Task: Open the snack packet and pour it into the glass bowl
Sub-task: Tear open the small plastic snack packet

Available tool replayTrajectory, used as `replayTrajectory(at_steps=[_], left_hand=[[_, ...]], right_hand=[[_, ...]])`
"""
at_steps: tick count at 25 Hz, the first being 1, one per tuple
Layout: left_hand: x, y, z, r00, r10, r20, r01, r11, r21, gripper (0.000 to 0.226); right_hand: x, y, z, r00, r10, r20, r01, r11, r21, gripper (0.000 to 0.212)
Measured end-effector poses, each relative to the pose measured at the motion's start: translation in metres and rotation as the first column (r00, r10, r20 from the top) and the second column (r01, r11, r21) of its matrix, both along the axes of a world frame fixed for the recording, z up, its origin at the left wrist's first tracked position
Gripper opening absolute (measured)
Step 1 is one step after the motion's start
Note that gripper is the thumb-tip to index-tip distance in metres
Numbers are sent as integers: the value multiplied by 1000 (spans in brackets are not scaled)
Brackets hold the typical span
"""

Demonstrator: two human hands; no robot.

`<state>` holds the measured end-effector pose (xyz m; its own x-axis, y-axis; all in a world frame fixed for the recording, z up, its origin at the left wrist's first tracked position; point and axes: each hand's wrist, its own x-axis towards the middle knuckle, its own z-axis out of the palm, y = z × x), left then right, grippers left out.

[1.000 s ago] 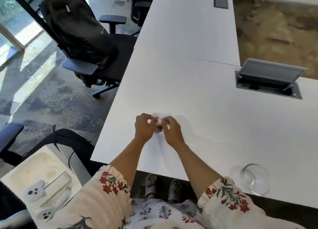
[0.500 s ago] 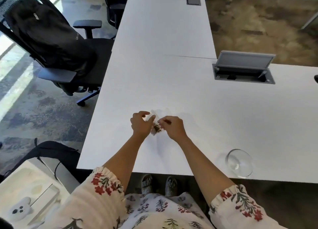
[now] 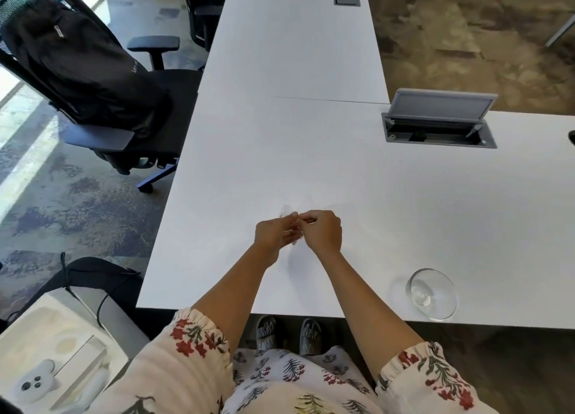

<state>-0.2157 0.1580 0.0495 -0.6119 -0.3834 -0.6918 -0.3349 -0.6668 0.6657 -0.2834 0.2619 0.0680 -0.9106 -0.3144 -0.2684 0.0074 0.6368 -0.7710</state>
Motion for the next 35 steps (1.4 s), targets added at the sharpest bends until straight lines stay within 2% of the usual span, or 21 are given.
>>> replayTrajectory(at_steps=[4, 11, 16, 20, 26, 30, 35], left_hand=[[-6, 2, 2, 996, 90, -5, -90, 996, 21, 30], [-14, 3, 8, 990, 139, 33, -139, 990, 7, 11], [-18, 7, 10, 990, 131, 43, -129, 991, -30, 15], [-19, 15, 13, 991, 133, 29, -133, 991, -19, 21], [-28, 27, 20, 991, 130, 15, -129, 990, -63, 19], [-31, 32, 25, 987, 155, 33, -152, 984, -95, 16], [-34, 37, 25, 984, 157, 80, -136, 966, -219, 12]], right_hand=[[-2, 0, 0, 999, -25, 48, 27, 999, -25, 9], [-10, 6, 0, 991, -7, 131, 24, 991, -133, 11], [-8, 7, 2, 984, -69, 162, 96, 981, -168, 13], [-9, 6, 3, 994, -67, 90, 79, 987, -138, 9], [-7, 8, 5, 994, -106, 6, 105, 983, -151, 13], [-9, 9, 7, 997, -70, -40, 64, 988, -139, 13], [-7, 10, 9, 993, -83, -79, 72, 988, -138, 13]])
